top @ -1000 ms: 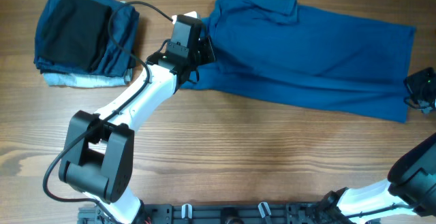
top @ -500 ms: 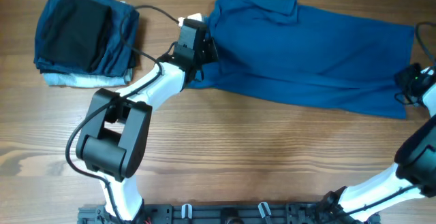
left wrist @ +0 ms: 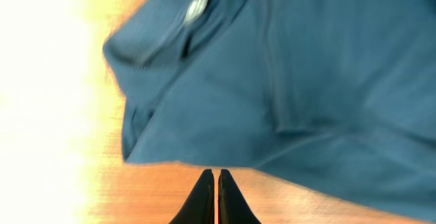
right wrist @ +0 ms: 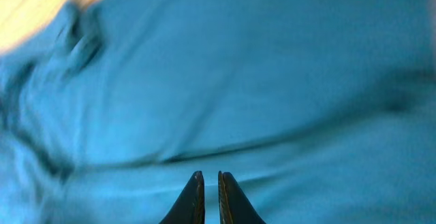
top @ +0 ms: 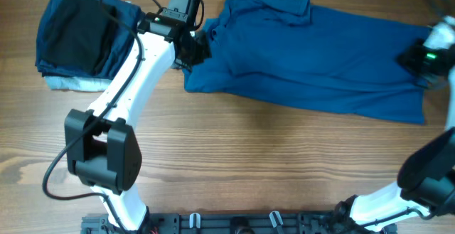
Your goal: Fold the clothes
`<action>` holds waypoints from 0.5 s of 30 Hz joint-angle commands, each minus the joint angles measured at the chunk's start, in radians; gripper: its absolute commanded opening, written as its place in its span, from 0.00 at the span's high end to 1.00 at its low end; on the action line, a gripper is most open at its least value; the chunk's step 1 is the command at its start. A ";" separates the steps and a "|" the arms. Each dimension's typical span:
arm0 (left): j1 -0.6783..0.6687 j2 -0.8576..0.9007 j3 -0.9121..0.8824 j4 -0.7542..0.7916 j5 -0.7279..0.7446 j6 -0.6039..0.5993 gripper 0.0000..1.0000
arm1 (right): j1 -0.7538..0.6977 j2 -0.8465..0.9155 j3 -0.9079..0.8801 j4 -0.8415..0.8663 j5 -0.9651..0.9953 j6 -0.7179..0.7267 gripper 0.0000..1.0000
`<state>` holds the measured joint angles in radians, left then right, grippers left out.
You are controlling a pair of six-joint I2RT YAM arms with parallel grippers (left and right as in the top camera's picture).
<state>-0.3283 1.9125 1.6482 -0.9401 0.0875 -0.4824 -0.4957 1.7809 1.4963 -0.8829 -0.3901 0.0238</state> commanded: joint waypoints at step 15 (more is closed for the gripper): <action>0.007 0.273 -0.038 -0.100 -0.021 0.139 0.45 | 0.324 0.003 -0.018 -0.080 0.389 0.055 0.72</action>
<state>-0.3279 2.1464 1.6310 -1.0752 0.0795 -0.3660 -0.1711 1.7809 1.4864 -0.9642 -0.0204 0.0597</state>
